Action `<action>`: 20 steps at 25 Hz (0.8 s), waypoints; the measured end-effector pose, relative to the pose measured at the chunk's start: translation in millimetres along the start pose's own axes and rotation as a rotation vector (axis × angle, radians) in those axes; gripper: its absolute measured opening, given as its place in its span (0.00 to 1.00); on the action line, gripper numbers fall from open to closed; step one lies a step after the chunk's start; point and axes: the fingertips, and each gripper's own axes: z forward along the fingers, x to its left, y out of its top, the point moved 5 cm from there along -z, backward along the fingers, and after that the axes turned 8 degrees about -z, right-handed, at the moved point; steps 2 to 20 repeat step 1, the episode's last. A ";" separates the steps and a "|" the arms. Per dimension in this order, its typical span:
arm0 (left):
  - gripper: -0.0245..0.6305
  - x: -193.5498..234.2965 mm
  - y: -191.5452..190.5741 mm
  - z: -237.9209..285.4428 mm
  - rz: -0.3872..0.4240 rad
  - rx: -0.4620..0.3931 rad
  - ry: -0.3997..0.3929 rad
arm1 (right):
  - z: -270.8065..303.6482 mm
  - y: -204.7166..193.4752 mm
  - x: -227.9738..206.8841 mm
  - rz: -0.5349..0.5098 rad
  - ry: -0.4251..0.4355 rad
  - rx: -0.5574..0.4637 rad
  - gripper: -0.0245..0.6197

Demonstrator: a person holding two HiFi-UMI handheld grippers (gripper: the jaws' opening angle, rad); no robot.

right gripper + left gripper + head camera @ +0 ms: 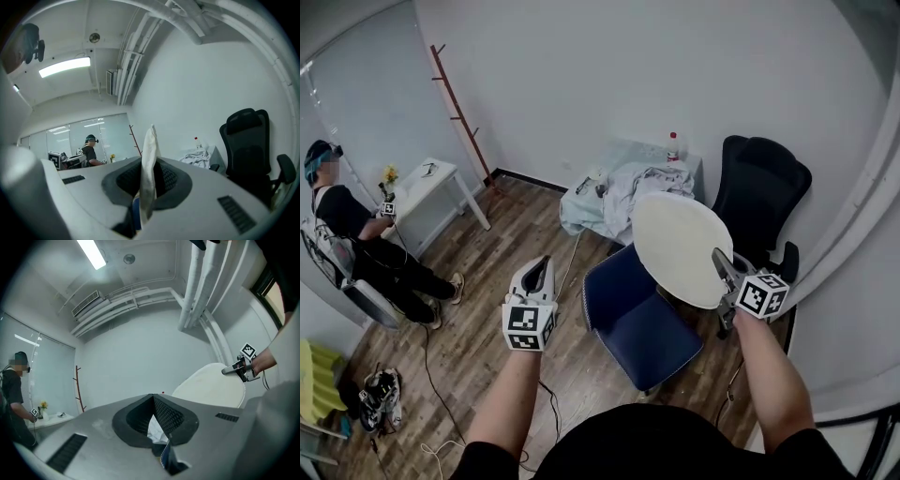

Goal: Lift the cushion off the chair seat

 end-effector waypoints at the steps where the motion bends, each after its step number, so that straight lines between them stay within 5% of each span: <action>1: 0.04 1.4 -1.3 -1.8 0.002 0.002 0.001 | -0.3 -0.9 0.7 0.002 0.001 -0.001 0.09; 20: 0.04 1.4 -1.3 -1.8 0.002 0.002 0.001 | -0.3 -0.9 0.7 0.002 0.001 -0.001 0.09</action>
